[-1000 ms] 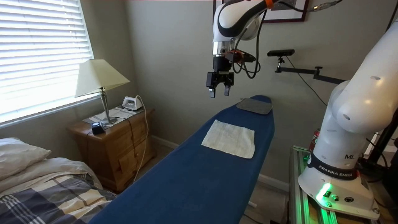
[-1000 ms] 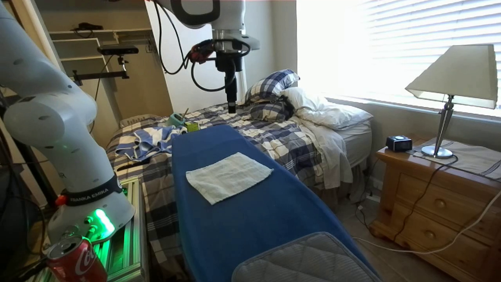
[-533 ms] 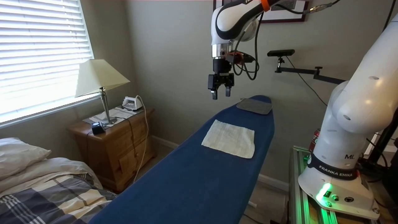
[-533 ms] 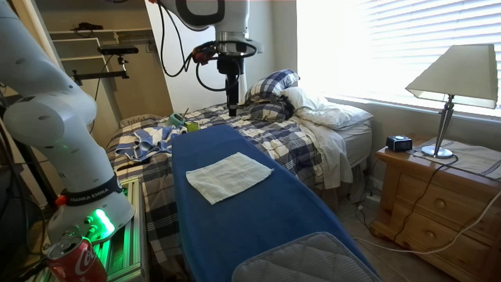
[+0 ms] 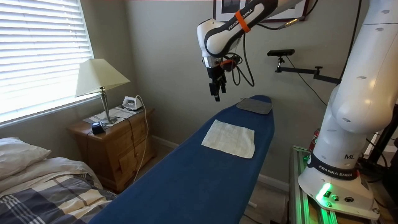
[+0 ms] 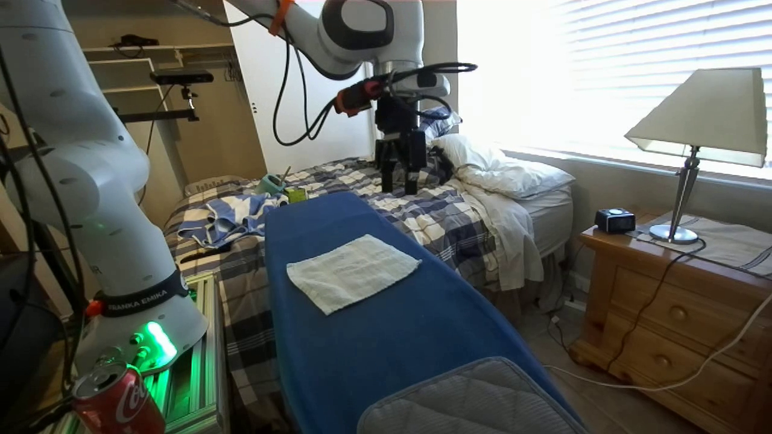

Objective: Fold the light blue cloth into a triangular shape

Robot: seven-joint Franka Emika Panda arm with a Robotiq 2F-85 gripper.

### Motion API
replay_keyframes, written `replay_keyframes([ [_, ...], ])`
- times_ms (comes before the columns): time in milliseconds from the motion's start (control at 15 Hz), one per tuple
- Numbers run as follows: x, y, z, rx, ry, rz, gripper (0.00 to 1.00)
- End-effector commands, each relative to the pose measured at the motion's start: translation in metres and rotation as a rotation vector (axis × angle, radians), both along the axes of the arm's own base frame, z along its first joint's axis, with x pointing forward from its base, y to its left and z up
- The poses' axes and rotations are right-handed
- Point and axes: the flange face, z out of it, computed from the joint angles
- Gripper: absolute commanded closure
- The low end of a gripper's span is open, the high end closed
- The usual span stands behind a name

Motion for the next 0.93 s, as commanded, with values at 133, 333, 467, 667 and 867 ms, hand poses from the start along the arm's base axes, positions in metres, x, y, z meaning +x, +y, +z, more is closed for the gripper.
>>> replay_keyframes([
  [133,0.020,-0.011,-0.026,0.025,-0.006,0.127,0.00],
  [333,0.023,-0.012,-0.037,0.030,0.005,0.135,0.00],
  [467,0.023,-0.011,-0.032,0.028,-0.003,0.137,0.00],
  [667,0.028,-0.015,-0.058,0.048,0.052,0.189,0.00],
  [867,0.025,-0.016,-0.080,0.093,0.089,0.258,0.00],
])
